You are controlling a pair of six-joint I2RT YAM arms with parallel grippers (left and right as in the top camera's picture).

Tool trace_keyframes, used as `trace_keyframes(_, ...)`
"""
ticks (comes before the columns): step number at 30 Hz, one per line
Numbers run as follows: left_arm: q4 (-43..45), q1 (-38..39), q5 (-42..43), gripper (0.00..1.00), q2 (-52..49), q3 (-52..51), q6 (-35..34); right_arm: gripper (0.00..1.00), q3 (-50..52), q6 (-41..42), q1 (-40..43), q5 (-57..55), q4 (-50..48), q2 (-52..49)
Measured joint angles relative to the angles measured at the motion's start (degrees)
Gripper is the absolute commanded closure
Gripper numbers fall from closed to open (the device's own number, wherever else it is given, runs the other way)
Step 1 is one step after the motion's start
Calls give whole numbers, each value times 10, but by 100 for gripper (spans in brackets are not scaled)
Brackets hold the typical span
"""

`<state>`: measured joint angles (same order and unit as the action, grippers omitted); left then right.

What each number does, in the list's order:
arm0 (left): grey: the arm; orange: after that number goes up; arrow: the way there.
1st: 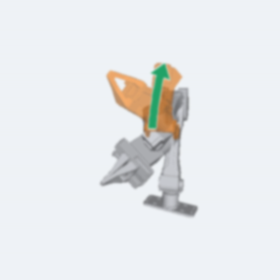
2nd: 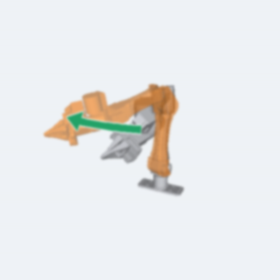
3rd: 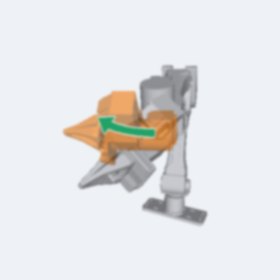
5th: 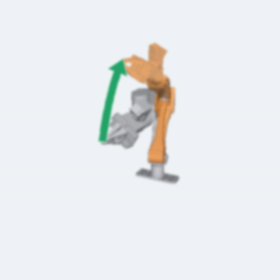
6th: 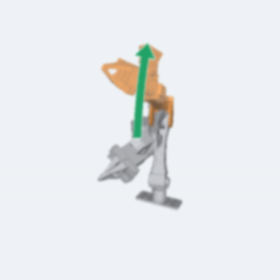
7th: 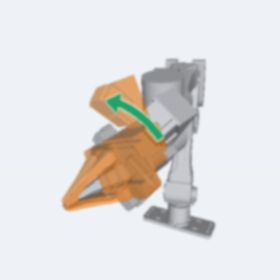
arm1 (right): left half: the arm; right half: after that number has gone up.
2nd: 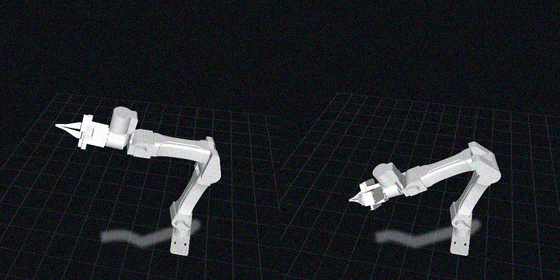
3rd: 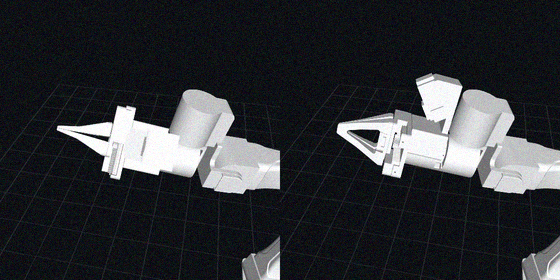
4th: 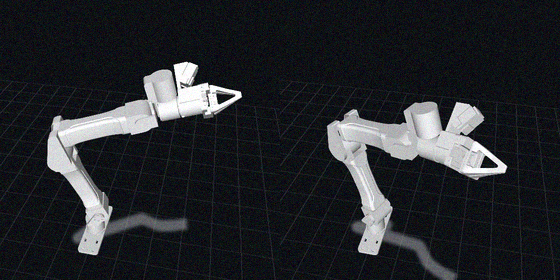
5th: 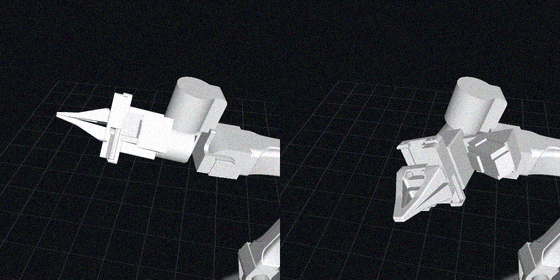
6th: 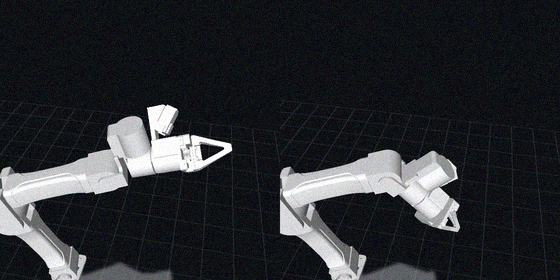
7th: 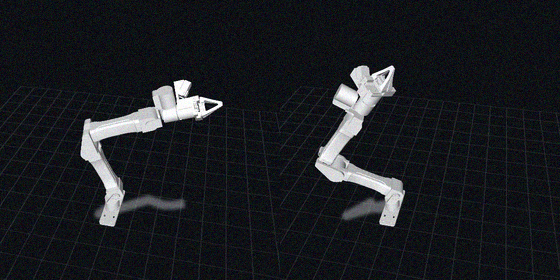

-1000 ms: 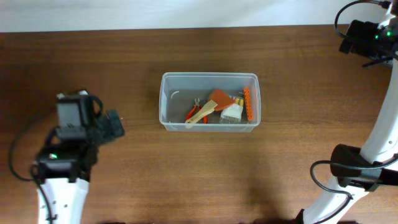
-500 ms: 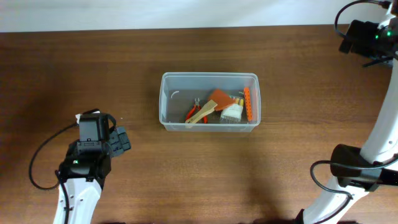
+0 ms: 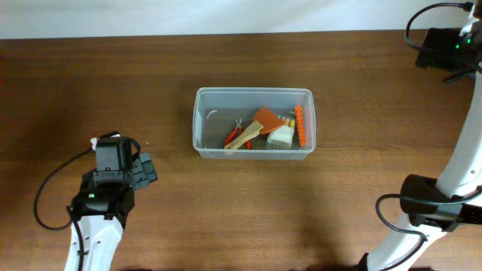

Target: Pack container

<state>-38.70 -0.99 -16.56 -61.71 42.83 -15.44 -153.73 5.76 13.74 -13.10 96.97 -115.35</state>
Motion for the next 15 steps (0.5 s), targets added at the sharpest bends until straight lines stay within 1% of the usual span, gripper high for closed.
trace_keyframes(4, 0, 0, 0, 1, 0, 0, 0, 1, 0, -4, 0, -6, -3, 0)
trace_keyframes(6, 0, 0, 0, 1, 0, 0, 0, 2, 0, -1, 0, 2, -31, 0)
trace_keyframes(10, 0, 0, 0, 1, 0, 0, 0, 1, 0, 33, 0, 85, -103, 0)
trace_keyframes(13, 0, 0, 0, 1, 0, 0, 0, 1, 1, 42, -2, 156, -158, 0)
trace_keyframes(15, 0, 0, 0, 1, 0, 0, 0, 1, 0, 45, -7, 188, -164, 0)
